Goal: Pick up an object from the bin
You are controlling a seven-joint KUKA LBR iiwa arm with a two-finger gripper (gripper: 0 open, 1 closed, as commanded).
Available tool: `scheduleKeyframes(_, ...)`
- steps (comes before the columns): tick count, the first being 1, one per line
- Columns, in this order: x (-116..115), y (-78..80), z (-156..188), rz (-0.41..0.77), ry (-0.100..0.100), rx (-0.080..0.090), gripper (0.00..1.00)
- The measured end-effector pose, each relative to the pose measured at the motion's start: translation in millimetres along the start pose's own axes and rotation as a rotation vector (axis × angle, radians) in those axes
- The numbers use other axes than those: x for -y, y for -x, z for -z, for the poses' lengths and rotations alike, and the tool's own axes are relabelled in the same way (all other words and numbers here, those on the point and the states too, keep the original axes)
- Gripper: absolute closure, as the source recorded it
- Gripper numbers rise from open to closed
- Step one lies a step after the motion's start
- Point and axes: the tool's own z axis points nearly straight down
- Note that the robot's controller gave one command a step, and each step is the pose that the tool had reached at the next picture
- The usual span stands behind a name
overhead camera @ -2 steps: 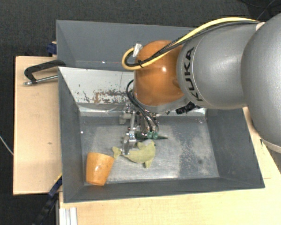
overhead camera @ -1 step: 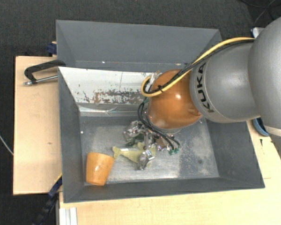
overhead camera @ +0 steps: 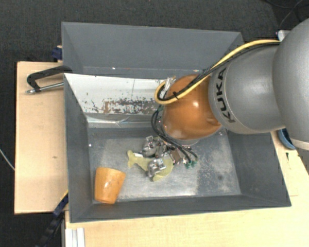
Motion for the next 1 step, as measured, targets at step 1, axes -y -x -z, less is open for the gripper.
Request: scheduleKeyframes(1,21.9,-14.2,137.1,0.142,-0.003,-0.019,1.00)
